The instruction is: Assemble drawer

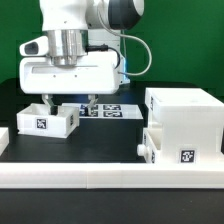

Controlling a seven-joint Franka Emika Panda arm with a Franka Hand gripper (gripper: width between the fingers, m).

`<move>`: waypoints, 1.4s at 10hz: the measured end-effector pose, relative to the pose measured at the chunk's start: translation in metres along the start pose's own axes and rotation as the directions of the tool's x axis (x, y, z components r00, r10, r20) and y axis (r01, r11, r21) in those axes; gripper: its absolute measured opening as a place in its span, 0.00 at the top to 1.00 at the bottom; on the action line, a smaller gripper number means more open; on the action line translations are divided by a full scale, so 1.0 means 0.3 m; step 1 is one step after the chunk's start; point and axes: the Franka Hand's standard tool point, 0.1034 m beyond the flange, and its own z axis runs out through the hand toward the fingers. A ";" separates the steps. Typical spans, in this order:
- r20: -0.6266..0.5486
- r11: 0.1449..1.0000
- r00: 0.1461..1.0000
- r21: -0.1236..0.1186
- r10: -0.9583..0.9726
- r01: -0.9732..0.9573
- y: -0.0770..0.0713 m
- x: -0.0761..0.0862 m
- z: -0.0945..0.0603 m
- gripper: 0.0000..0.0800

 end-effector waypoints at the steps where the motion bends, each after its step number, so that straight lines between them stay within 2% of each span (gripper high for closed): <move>1: -0.010 0.999 0.999 -0.007 -0.034 0.034 0.026 -0.007 0.014 0.19; 6: -0.010 0.999 0.999 -0.008 -0.039 0.039 0.024 -0.011 0.021 0.19; 8: 0.003 0.998 0.998 -0.015 -0.058 0.058 0.017 -0.067 0.062 0.19; 9: 0.010 0.998 0.998 -0.015 -0.060 0.061 0.014 -0.077 0.073 0.19; 14: 0.004 0.997 0.997 -0.021 -0.071 0.071 0.026 -0.087 0.079 0.19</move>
Offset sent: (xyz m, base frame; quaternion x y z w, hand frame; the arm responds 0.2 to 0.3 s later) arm 0.0000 0.0000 0.0000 0.0000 0.0000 0.0000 1.0000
